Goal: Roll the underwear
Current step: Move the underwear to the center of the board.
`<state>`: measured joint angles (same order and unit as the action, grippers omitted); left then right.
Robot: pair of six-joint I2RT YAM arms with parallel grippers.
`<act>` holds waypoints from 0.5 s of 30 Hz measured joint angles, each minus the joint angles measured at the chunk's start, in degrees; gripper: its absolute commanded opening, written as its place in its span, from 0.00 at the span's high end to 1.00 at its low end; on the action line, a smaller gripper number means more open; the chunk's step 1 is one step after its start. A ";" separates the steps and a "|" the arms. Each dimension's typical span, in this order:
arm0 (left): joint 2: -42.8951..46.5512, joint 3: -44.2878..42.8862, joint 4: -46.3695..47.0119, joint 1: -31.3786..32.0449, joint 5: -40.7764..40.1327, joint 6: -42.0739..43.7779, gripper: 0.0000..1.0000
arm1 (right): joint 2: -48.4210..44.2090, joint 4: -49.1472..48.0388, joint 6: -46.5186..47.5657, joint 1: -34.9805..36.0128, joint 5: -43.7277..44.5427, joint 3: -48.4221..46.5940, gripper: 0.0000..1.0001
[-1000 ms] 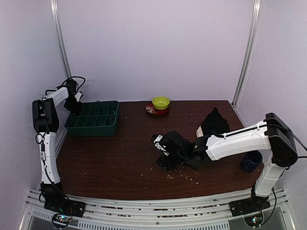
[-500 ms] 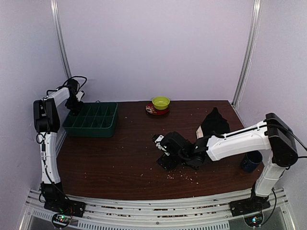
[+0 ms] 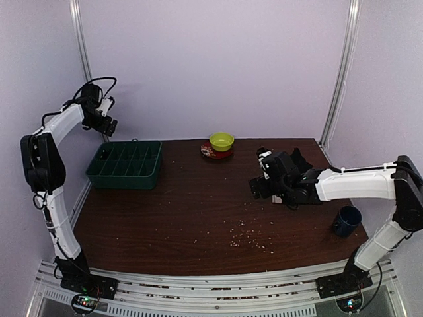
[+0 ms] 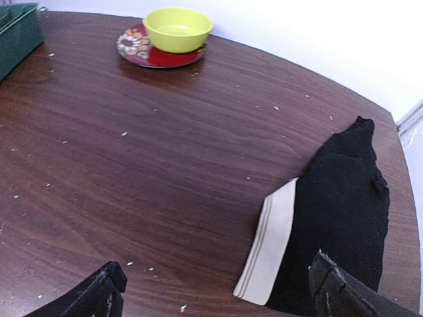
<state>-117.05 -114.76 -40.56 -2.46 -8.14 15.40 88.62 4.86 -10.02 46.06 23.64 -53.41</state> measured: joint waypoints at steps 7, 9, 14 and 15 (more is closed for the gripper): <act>12.74 22.75 5.42 14.67 3.63 2.40 0.02 | 1.11 -0.46 -3.26 -6.38 -0.04 2.84 0.00; 14.16 27.17 6.38 19.17 5.75 2.73 0.02 | 2.62 -0.48 -3.89 -7.19 -0.20 3.06 0.00; 16.02 34.58 9.07 27.69 10.12 3.10 0.02 | 7.15 -0.46 -5.42 -9.60 -1.66 3.54 0.00; 16.17 35.50 9.79 28.85 10.82 3.15 0.02 | 7.89 -0.46 -5.55 -10.16 -2.03 3.54 0.00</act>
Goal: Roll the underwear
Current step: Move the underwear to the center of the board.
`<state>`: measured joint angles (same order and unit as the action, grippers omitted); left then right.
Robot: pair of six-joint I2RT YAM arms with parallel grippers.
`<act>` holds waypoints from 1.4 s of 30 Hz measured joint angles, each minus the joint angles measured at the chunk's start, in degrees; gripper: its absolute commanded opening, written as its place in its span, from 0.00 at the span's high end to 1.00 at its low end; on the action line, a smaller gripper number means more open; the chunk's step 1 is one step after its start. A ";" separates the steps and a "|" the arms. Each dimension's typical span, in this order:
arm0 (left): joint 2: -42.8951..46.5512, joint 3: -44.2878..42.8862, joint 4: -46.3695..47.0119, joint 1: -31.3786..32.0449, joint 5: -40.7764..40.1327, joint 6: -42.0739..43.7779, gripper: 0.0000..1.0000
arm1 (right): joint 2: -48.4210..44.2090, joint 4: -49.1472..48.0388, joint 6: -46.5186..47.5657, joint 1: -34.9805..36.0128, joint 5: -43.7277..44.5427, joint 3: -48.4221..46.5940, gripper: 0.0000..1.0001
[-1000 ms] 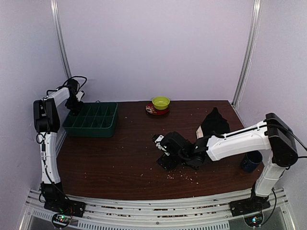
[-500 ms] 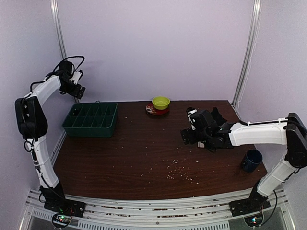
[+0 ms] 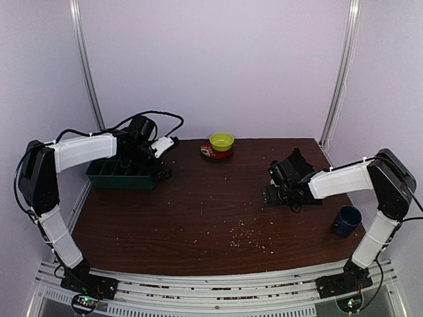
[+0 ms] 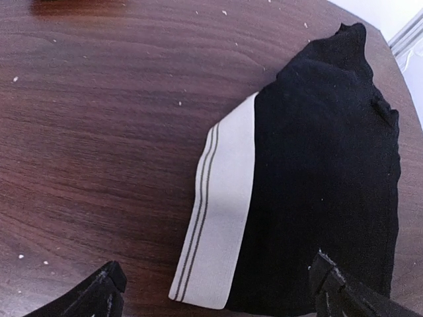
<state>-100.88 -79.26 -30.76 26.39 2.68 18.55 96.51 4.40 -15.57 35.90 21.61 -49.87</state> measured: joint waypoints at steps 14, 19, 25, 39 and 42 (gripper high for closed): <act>1.03 14.88 14.32 5.22 10.16 -3.45 0.02 | 8.85 -0.81 -1.46 -3.74 -5.99 -4.50 0.60; 1.14 16.83 17.59 5.22 10.67 -3.72 0.02 | 9.40 -1.57 -1.07 -3.85 -11.56 -5.07 0.87; 2.03 18.60 20.48 5.22 11.93 -3.69 0.02 | 8.81 -2.51 -0.70 -2.45 -18.45 -5.05 0.90; 14.34 30.27 27.96 5.68 21.44 5.60 0.02 | 15.28 1.29 -0.96 20.44 -32.59 -17.33 0.32; 16.81 32.76 29.03 7.26 22.73 9.53 0.02 | 11.32 1.77 0.15 20.50 -32.87 -14.75 0.20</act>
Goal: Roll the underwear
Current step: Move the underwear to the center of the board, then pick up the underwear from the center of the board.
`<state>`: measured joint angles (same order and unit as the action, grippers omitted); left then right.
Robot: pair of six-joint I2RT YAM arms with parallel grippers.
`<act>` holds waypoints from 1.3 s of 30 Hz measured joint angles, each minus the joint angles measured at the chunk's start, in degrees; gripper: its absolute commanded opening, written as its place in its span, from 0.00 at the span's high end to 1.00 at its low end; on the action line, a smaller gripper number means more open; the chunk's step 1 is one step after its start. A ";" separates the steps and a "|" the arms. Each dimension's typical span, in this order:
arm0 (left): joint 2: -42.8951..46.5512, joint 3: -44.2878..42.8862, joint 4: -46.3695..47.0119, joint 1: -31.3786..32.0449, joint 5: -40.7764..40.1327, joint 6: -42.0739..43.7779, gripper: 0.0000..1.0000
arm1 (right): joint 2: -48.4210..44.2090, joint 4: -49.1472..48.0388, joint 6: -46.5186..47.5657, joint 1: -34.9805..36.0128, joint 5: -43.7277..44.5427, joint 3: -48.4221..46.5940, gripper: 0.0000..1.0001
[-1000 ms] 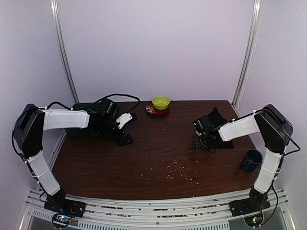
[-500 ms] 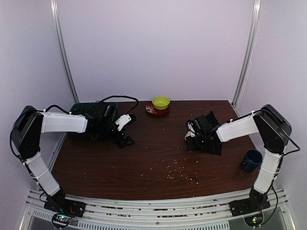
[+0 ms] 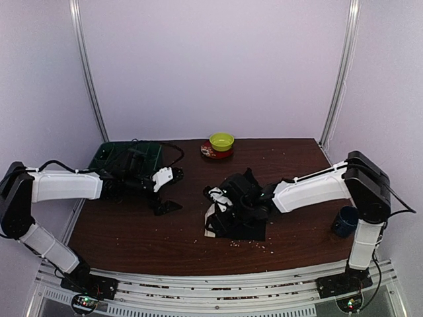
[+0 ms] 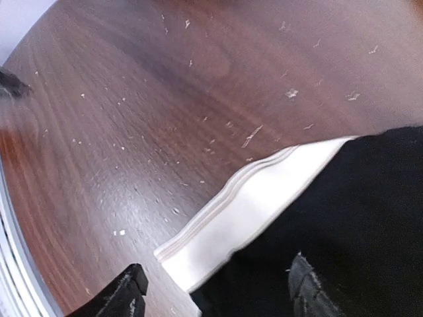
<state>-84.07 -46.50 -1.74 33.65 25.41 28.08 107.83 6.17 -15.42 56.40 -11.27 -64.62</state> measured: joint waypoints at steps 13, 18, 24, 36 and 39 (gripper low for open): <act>-0.74 6.05 2.97 16.74 -9.81 12.74 0.19 | -39.52 -6.91 1.77 -5.57 13.05 22.05 0.00; -8.13 4.20 3.89 22.16 -18.27 15.54 0.31 | -45.62 -7.45 1.66 -9.27 16.76 27.74 0.00; -15.47 0.24 8.00 25.44 -26.36 18.23 0.34 | -47.08 -9.18 1.49 -9.57 17.97 28.55 0.00; -20.52 -2.36 12.37 28.46 -33.68 24.72 0.69 | -45.79 -9.70 1.53 -9.81 17.99 28.57 0.00; -21.18 -2.38 12.50 29.44 -34.99 26.27 0.89 | -46.18 -9.70 1.53 -9.84 17.99 28.57 0.00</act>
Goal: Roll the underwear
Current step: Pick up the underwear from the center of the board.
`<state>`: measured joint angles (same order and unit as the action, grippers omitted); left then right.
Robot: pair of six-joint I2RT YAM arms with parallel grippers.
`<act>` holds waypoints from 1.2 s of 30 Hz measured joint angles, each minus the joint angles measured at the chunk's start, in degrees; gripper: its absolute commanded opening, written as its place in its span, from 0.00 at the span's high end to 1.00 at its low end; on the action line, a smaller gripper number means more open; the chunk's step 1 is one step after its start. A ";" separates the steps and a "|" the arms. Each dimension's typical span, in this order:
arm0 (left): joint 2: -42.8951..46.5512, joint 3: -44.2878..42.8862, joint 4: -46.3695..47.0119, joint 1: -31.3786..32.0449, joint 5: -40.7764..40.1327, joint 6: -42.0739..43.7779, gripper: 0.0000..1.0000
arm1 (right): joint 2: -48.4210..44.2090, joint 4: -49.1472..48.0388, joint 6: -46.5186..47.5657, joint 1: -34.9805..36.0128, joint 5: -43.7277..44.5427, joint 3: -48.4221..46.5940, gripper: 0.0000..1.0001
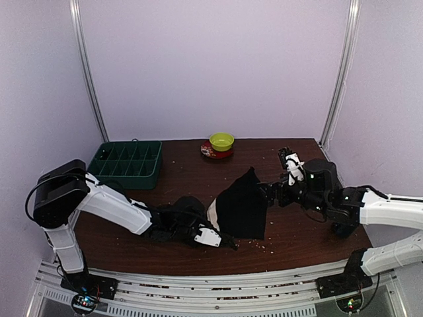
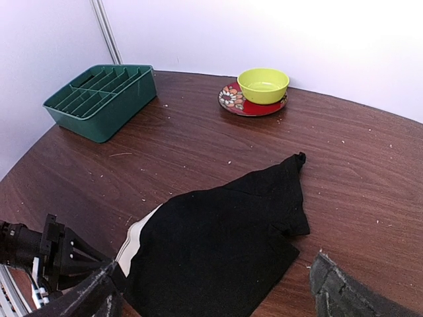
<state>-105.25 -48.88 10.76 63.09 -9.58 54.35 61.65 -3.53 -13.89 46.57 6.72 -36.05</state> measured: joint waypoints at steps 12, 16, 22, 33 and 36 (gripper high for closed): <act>-1.64 -1.25 -0.46 0.63 -2.40 0.15 1.00 | 3.10 -0.85 3.08 0.00 -1.16 0.00 0.00; -1.46 -2.54 -3.08 -0.72 -0.46 -2.14 1.00 | 6.58 -1.46 6.05 0.02 -3.54 0.28 0.00; 1.29 -6.10 -10.95 -6.58 6.88 -6.69 1.00 | 10.93 -2.23 10.73 1.90 -6.47 1.16 0.00; 5.92 -13.38 -18.23 -10.97 18.32 -10.86 1.00 | 23.47 -8.00 20.55 12.79 -2.80 1.18 0.00; 5.86 -14.45 -19.61 -11.23 20.06 -11.43 1.00 | 26.43 -9.68 22.43 15.17 -0.44 1.16 0.00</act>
<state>-99.39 -63.33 -8.84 51.86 10.48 42.92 88.07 -13.21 8.54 61.73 6.28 -34.89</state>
